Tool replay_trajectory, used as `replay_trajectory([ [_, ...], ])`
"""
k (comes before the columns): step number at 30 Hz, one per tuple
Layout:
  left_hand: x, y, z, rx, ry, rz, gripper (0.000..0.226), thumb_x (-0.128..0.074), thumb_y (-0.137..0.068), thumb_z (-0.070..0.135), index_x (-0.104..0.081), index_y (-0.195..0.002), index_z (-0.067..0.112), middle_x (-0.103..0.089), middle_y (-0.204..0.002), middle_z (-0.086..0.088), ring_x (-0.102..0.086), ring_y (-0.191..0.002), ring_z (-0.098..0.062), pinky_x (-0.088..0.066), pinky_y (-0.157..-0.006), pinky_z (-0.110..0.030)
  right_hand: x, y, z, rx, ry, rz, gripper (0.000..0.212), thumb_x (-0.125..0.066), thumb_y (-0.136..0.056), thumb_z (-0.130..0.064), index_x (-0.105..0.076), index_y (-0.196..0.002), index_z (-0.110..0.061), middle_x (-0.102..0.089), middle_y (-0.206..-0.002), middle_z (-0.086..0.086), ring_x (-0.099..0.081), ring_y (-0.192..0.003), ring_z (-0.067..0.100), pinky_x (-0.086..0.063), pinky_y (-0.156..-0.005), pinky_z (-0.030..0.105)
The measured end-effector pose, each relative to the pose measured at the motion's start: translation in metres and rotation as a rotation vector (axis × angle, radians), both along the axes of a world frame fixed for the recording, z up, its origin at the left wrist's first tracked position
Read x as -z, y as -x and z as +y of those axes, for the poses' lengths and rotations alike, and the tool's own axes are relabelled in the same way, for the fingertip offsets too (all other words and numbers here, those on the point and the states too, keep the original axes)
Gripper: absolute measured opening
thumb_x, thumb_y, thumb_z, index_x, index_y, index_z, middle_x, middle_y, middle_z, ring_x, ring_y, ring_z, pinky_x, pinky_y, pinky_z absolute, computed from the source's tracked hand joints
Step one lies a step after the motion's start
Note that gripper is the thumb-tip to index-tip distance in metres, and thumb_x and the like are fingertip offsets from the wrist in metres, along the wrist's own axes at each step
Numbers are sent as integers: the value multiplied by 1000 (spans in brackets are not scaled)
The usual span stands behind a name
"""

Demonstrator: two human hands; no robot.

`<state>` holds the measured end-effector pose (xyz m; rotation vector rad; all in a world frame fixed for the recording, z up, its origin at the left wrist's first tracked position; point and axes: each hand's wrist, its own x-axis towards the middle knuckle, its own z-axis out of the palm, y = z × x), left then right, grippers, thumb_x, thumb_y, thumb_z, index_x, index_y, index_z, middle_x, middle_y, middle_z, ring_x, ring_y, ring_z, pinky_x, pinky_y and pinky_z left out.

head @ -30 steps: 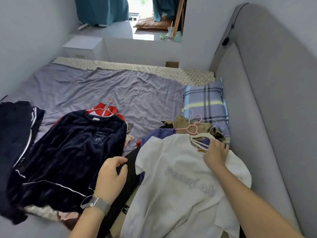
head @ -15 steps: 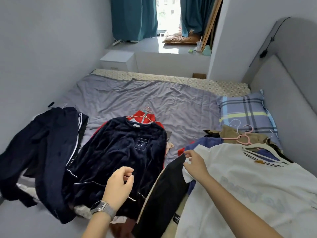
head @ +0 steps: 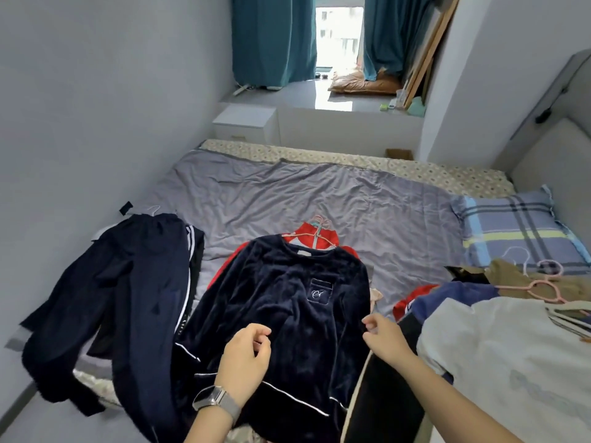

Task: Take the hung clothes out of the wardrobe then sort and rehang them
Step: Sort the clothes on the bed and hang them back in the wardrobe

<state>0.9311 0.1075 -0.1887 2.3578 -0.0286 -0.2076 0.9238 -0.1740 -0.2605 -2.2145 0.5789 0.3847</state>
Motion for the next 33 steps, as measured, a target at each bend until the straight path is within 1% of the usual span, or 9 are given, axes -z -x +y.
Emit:
replay_trajectory([
  [4, 19, -31, -4, -26, 23, 1, 17, -57, -86, 14, -60, -93, 29, -60, -90, 9, -57, -80, -1, -40, -68, -9, -6, -46, -7, -16, 56, -11, 33, -54, -86, -8, -55, -119, -12, -58, -115, 4, -52, -96, 14, -38, -80, 23],
  [6, 26, -55, -3, -2, 6, 20, 17, -58, -85, 14, -59, -95, 28, -57, -93, 10, -56, -82, -1, -41, -72, -10, -11, -63, -7, -23, 87, -4, 33, -55, -86, -9, -55, -119, -12, -58, -114, 3, -51, -95, 13, -37, -79, 22],
  [9, 39, -111, -3, 88, -69, 38, 17, -57, -85, 17, -60, -101, 24, -56, -96, 9, -56, -83, -3, -47, -84, -24, -18, -92, -6, -28, 150, 3, 37, -58, -84, -14, -57, -120, -12, -58, -112, 2, -51, -95, 13, -34, -77, 20],
  [13, 68, -206, -3, 284, -198, 83, 23, -56, -88, 26, -56, -110, 21, -53, -107, 5, -54, -88, -9, -45, -82, -23, -19, -131, 1, -21, 207, 65, 42, -62, -82, -22, -53, -123, -14, -58, -116, 3, -55, -104, 19, -43, -85, 27],
  [17, 119, -304, -2, 399, -278, 127, 36, -58, -87, 30, -52, -120, 17, -52, -118, -1, -56, -97, -15, -46, -87, -27, 10, -172, 14, 29, 239, 123, 50, -63, -80, -26, -50, -127, -16, -57, -119, 2, -54, -110, 20, -46, -92, 32],
  [22, 202, -390, -6, 450, -472, 61, 51, -60, -86, 31, -43, -131, 14, -42, -135, -5, -45, -122, -24, -44, -97, -38, 67, -211, 31, -6, 330, 185, 53, -59, -80, -27, -45, -131, -22, -55, -124, -1, -44, -120, 20, -41, -99, 33],
  [27, 278, -449, -19, 478, -599, 99, 72, -63, -85, 36, -29, -142, 11, -28, -149, -6, -32, -135, -25, -39, -102, -41, 104, -238, 29, -14, 374, 228, 55, -59, -83, -25, -41, -134, -24, -52, -124, -4, -36, -121, 19, -42, -90, 29],
  [29, 303, -475, -26, 480, -617, 106, 81, -64, -84, 38, -20, -146, 10, -21, -153, -6, -23, -141, -24, -36, -106, -41, 113, -253, 24, -25, 406, 263, 55, -57, -84, -25, -39, -136, -24, -50, -128, -4, -37, -123, 20, -42, -93, 31],
  [33, 337, -522, -36, 453, -619, 74, 90, -65, -81, 46, -16, -146, 8, -28, -150, -10, -27, -138, -26, -33, -109, -42, 129, -283, 16, -35, 471, 282, 56, -55, -84, -23, -37, -137, -25, -47, -132, -5, -42, -123, 17, -38, -92, 31],
])
